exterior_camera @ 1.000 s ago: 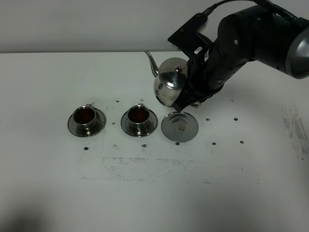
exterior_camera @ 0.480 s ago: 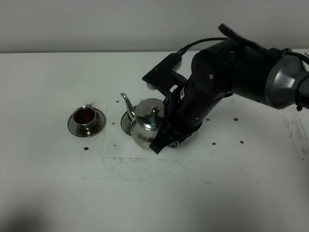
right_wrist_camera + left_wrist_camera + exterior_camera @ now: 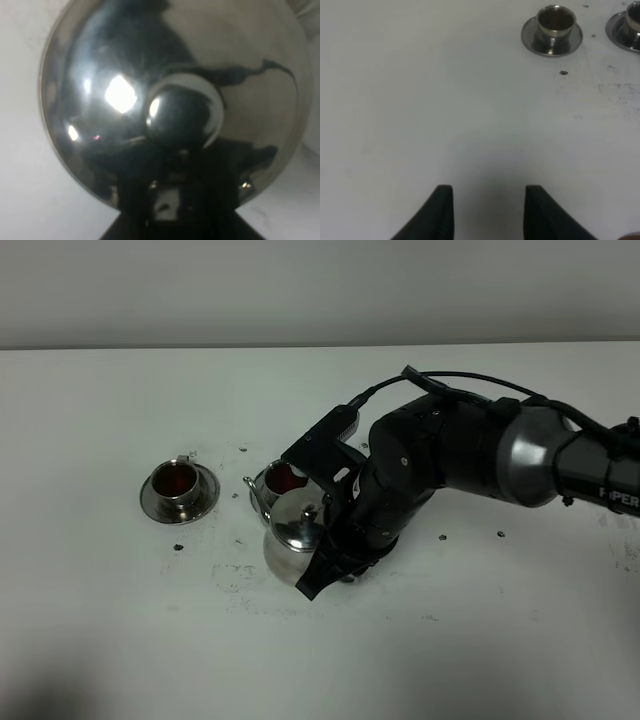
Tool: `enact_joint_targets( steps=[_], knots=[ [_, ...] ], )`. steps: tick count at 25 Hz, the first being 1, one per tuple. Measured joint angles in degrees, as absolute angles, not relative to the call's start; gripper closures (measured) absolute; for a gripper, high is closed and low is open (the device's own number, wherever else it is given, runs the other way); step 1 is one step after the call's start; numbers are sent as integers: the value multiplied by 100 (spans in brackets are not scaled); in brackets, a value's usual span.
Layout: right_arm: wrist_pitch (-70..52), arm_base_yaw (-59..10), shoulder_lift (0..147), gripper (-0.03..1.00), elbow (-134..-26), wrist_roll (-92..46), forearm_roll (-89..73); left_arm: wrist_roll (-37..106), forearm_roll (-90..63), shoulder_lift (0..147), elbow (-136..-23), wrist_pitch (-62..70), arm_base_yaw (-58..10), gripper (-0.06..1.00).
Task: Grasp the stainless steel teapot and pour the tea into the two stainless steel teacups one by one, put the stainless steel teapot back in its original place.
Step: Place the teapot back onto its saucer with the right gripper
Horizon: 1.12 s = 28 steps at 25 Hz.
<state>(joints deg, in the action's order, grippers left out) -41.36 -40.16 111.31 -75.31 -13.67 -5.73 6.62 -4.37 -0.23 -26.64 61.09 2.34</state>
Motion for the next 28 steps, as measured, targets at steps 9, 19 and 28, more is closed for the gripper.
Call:
enact_joint_targets(
  steps=[9, 19, 28],
  knots=[
    [-4013, -4081, 11212, 78, -7531, -1364, -526, 662, -437, -23, -2664, 6109, 234, 56],
    [-4037, -3208, 10683, 79, -7579, -1352, -445, 662, -437, -23, -2664, 6109, 234, 56],
    [-4071, -2834, 11086, 79, -7901, -1283, -435, 662, -437, -23, -2664, 6109, 234, 56]
  ],
)
